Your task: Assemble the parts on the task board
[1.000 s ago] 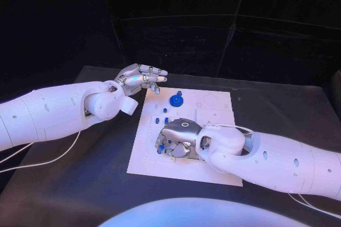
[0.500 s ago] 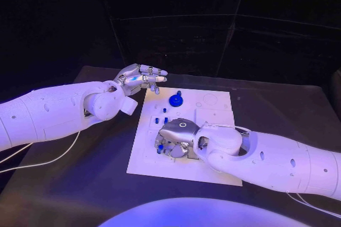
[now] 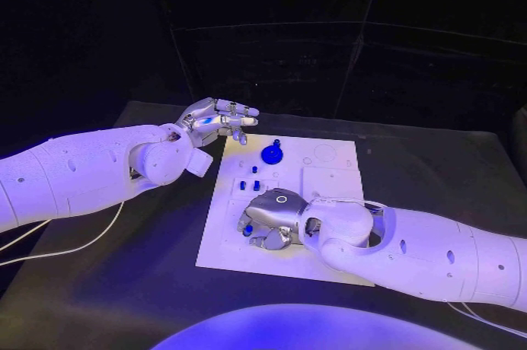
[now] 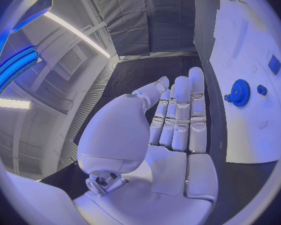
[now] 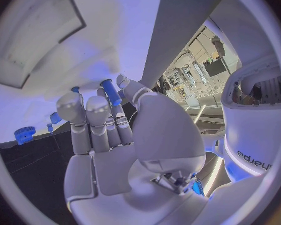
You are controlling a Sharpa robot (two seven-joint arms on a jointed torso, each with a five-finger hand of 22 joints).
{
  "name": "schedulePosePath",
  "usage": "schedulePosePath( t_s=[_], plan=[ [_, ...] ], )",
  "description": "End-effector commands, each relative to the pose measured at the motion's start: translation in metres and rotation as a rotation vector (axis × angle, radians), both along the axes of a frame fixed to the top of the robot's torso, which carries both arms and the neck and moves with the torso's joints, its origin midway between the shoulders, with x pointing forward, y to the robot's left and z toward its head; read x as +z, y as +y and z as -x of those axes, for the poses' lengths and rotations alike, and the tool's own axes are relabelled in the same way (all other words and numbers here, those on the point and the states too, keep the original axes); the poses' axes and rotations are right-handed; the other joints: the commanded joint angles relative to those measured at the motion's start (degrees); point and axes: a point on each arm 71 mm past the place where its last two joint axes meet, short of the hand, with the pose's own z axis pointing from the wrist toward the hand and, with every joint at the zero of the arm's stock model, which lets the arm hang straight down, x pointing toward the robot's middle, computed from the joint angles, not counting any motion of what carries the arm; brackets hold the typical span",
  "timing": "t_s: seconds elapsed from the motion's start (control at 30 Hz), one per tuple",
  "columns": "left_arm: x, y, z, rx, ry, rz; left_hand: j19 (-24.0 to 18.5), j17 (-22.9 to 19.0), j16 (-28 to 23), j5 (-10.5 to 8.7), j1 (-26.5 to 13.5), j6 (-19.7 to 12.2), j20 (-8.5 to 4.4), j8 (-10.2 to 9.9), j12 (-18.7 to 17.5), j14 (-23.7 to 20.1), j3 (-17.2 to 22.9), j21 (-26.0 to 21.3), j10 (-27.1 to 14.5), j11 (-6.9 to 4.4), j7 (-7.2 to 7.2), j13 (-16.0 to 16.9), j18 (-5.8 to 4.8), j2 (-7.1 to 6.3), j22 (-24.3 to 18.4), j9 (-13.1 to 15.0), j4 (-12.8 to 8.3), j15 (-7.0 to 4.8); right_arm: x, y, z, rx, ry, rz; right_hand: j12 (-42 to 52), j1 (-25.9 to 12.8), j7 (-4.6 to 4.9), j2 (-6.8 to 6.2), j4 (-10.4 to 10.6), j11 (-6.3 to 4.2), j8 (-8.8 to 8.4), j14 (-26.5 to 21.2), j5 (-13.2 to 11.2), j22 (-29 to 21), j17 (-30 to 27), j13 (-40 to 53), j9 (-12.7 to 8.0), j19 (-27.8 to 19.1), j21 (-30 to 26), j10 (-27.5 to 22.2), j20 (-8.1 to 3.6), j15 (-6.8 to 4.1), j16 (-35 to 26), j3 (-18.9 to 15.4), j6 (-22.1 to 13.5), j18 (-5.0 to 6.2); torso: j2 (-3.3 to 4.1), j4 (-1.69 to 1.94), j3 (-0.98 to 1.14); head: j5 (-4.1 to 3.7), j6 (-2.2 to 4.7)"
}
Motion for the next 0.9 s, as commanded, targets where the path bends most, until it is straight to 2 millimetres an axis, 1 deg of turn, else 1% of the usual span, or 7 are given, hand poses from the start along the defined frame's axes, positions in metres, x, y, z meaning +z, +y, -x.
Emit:
schedulePosePath(
  t_s=[0.03, 0.2, 0.3, 0.67, 0.77, 0.83, 0.9],
  plan=[
    [0.001, -0.001, 0.0, -0.014, 0.003, 0.01, -0.3, 0.0, -0.3, 0.16, 0.1, -0.1, -0.02, 0.4, 0.1, -0.4, -0.4, -0.2, -0.4, 0.1, 0.03, 0.1, 0.73, 0.73, -0.1, 0.0, 0.0, -0.17, 0.005, 0.0, 0.0, -0.001, -0.03, -0.054, -0.1, 0.3, -0.03, -0.35, 0.0, 0.07, -0.02, -0.7, 0.4, -1.6, -1.4, 0.1, -0.1, -1.2, -1.1, -1.5, 0.09, 0.19, -1.0, -1.1, -1.2, 0.58, -0.02, -0.01, 0.03, -0.03, 0.11],
    [0.001, -0.001, 0.0, -0.016, 0.005, 0.009, -0.3, -0.1, -0.3, 0.16, 0.0, -0.1, -0.01, 0.4, 0.2, -0.4, -0.4, -0.2, -0.4, 0.11, 0.04, 0.1, 0.73, 0.73, -0.1, 0.0, -0.1, -0.16, 0.012, -0.004, 0.0, -0.017, -0.058, -0.154, 0.0, 1.1, -0.33, 0.1, 0.1, 0.88, 0.08, -4.1, 1.0, -8.8, -9.1, 0.2, 0.0, -6.6, -6.5, -6.7, 0.66, 0.85, -6.7, -4.0, -4.2, 1.96, -0.06, -0.04, 0.04, -0.16, 0.39],
    [0.001, -0.001, 0.0, -0.017, 0.006, 0.009, -0.3, -0.1, -0.3, 0.16, 0.0, -0.2, -0.01, 0.4, 0.2, -0.4, -0.4, -0.2, -0.5, 0.12, 0.04, 0.1, 0.73, 0.72, -0.1, 0.0, -0.1, -0.16, 0.015, -0.008, -0.001, -0.026, -0.069, -0.208, 0.6, 1.5, -0.45, 0.34, 0.1, 1.08, 0.06, -5.0, 1.2, -10.7, -11.4, 0.2, 0.0, -8.0, -8.0, -7.9, 0.88, 1.04, -8.3, -5.1, -4.9, 2.33, -0.04, -0.06, 0.08, -0.24, 0.58],
    [0.0, -0.002, 0.0, -0.023, 0.009, 0.01, -0.4, -0.1, -0.3, 0.17, 0.1, -0.2, -0.01, 0.4, 0.2, -0.4, -0.5, -0.2, -0.5, 0.13, 0.05, 0.1, 0.73, 0.72, -0.1, 0.0, -0.1, -0.15, 0.023, -0.034, -0.001, -0.083, 0.016, -0.337, 4.1, 2.0, -0.34, 1.0, 0.3, 0.56, 0.24, -4.8, 1.9, -11.2, -12.1, 0.6, 0.2, -7.7, -8.6, -6.6, 0.73, 0.72, -8.5, -7.4, -5.3, 2.41, -0.04, 0.01, 0.02, -0.9, 1.28],
    [0.0, -0.001, 0.001, -0.021, 0.009, 0.009, -0.4, -0.1, -0.3, 0.17, 0.1, -0.2, -0.01, 0.4, 0.2, -0.4, -0.5, -0.2, -0.5, 0.13, 0.05, 0.1, 0.73, 0.72, -0.1, 0.0, -0.1, -0.15, 0.026, -0.061, -0.007, -0.171, 0.131, -0.353, 7.6, 1.3, 0.23, 1.54, 1.0, -0.13, 0.98, -3.3, 2.8, -8.7, -9.9, 1.2, 0.5, -5.4, -6.9, -2.0, 0.25, 0.14, -6.5, -8.6, -3.5, 1.9, -0.08, -0.03, -0.06, -1.61, 1.56],
    [0.001, 0.0, 0.001, -0.018, 0.008, 0.009, -0.4, -0.1, -0.3, 0.17, 0.1, -0.2, -0.01, 0.4, 0.2, -0.4, -0.5, -0.2, -0.5, 0.13, 0.05, 0.1, 0.73, 0.72, -0.1, 0.0, -0.1, -0.15, 0.027, -0.084, -0.012, -0.254, 0.225, -0.35, 10.8, 0.2, 0.23, 2.04, 1.9, -0.89, 1.74, -1.2, 4.0, -4.1, -5.2, 2.3, 0.7, -1.8, -3.6, 4.0, -0.11, -0.4, -3.0, -9.1, -1.9, 1.0, -0.19, -0.06, -0.15, -2.24, 1.77],
    [0.001, 0.001, 0.001, -0.013, 0.006, 0.009, -0.4, -0.1, -0.3, 0.17, 0.1, -0.2, -0.01, 0.4, 0.2, -0.4, -0.5, -0.2, -0.5, 0.13, 0.05, 0.1, 0.73, 0.72, -0.1, 0.0, -0.1, -0.15, 0.028, -0.107, -0.016, -0.334, 0.302, -0.337, 15.0, -1.9, -0.94, 1.77, 3.3, -2.57, 3.28, 0.5, 4.9, 0.0, -0.8, 4.4, 1.2, 1.5, -0.6, 11.1, -0.98, -1.59, 0.4, -10.6, 0.6, 0.2, -0.17, -0.09, -0.16, -2.95, 2.16]
  ],
)
